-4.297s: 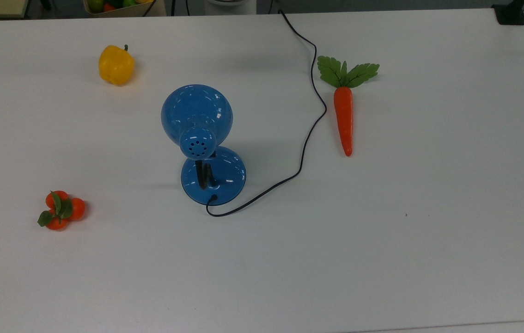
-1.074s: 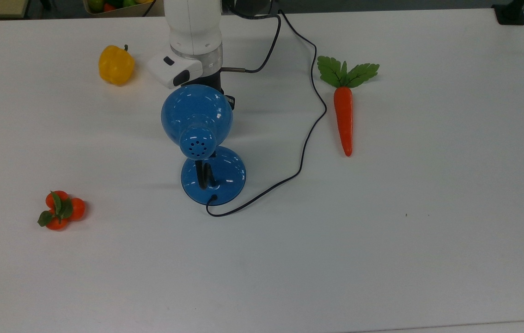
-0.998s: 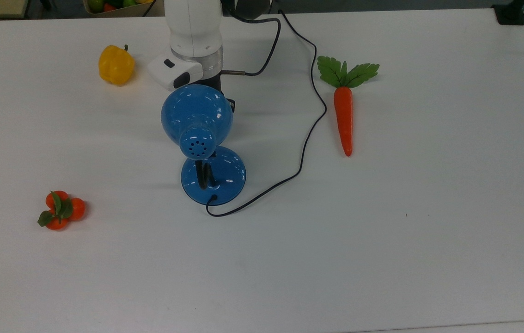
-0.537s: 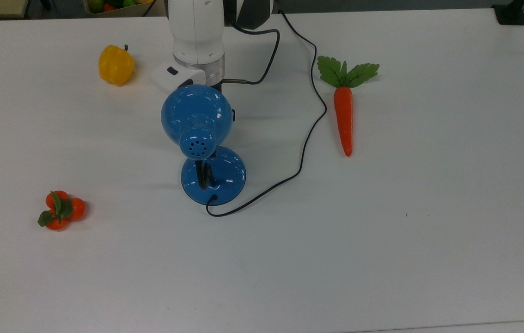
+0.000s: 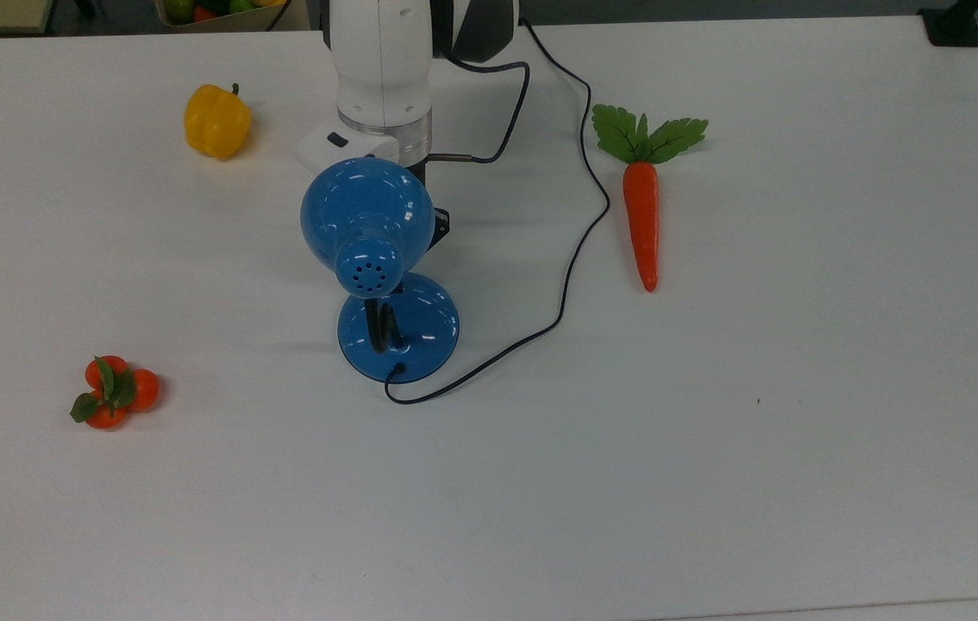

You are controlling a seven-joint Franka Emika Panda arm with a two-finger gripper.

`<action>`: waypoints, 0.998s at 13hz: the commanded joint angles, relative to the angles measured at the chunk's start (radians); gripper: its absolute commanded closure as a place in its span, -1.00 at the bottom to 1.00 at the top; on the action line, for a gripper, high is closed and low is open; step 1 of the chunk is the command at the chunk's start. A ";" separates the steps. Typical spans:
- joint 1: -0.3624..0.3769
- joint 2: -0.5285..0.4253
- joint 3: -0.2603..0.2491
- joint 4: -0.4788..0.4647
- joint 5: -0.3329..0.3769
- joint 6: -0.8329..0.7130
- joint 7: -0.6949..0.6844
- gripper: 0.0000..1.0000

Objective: Turn on desk lamp
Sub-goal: 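Press the switch on the lamp base with the gripper fingers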

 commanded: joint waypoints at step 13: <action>0.015 0.051 -0.006 0.025 -0.023 0.062 0.029 1.00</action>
